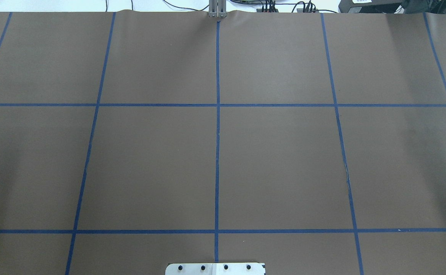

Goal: Place and press bell with both arms

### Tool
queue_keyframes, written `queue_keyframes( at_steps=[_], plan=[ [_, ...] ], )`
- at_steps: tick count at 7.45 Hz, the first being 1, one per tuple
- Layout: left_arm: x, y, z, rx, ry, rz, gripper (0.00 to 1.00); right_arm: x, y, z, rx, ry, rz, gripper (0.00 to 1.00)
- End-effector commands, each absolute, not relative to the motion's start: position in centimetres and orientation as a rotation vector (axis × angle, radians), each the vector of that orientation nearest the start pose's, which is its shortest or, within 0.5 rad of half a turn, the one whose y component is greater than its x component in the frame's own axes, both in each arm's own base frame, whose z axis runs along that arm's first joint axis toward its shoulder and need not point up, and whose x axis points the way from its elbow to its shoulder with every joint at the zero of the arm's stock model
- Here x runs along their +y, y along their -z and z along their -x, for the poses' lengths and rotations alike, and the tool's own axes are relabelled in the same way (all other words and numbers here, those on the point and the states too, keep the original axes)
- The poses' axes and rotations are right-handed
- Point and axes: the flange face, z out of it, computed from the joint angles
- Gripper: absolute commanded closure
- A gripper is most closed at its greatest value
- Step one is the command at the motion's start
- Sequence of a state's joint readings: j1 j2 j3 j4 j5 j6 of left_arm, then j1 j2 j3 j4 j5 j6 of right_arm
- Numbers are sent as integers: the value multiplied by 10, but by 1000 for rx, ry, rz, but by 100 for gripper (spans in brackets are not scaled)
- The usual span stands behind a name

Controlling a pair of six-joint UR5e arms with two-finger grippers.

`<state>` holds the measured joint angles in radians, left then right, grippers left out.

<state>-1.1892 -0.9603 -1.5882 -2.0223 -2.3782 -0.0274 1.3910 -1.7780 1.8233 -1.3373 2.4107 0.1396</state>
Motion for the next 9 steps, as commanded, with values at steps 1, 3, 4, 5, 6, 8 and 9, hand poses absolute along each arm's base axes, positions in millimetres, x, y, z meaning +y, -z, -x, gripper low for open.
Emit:
queue_keyframes(
  at_steps=[1,3,4,5,6,8,9],
  plan=[
    [-175,-817,-9,789,-280,325,0,-422,-597,25,-862,174,-122,0],
    [-170,-827,-17,775,-321,366,0,-421,-598,25,-868,162,-113,0],
    [-173,-829,-20,775,-331,367,0,-421,-599,25,-870,160,-110,0],
    [-178,-832,-25,774,-343,369,0,-421,-600,25,-871,157,-106,0],
    [-182,-839,-28,769,-349,378,0,-420,-601,25,-875,156,-103,0],
    [-196,-840,-49,761,-416,385,0,-420,-601,25,-875,156,-103,0],
    [-197,-843,-59,753,-452,401,0,-420,-601,25,-875,156,-103,0]
  ],
)
